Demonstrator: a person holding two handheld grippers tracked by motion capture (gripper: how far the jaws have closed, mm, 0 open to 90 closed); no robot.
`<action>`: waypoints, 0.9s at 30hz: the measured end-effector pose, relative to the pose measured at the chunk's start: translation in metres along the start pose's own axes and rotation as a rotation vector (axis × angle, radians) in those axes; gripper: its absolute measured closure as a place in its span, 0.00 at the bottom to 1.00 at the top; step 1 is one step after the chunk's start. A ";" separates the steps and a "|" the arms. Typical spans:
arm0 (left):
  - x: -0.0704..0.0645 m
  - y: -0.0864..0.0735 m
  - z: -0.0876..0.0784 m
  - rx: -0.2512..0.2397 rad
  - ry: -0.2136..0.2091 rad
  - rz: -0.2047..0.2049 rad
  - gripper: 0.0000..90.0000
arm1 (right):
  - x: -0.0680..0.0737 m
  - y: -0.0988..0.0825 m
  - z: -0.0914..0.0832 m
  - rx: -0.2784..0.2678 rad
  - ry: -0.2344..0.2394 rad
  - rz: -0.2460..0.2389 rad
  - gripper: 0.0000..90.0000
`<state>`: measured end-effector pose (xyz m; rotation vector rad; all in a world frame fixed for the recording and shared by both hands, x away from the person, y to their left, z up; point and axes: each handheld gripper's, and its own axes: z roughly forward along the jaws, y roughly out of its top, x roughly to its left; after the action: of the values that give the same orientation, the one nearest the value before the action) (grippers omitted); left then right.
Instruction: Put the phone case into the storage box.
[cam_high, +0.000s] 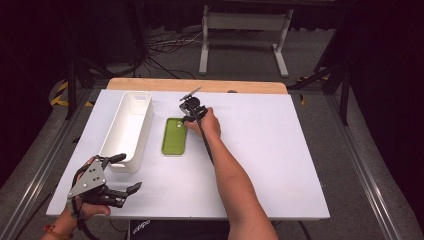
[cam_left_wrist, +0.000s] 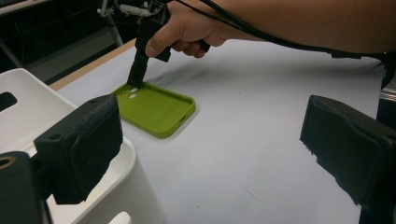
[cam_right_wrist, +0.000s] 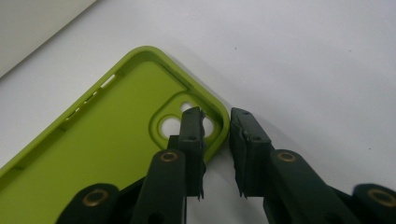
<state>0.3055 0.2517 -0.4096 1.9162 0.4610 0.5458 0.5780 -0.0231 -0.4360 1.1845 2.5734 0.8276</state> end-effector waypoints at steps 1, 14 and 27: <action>0.001 0.000 0.001 0.002 -0.004 -0.009 0.07 | 0.000 0.000 0.000 -0.002 -0.006 0.001 0.89; 0.000 0.000 0.003 0.013 -0.026 -0.023 0.07 | 0.018 0.002 -0.001 -0.003 -0.169 -0.012 0.98; 0.000 0.005 0.010 0.028 0.018 -0.076 0.09 | 0.019 -0.010 -0.032 -0.132 -0.187 0.020 0.98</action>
<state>0.3114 0.2427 -0.4089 1.9134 0.5538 0.5100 0.5467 -0.0268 -0.4141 1.1896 2.3239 0.8341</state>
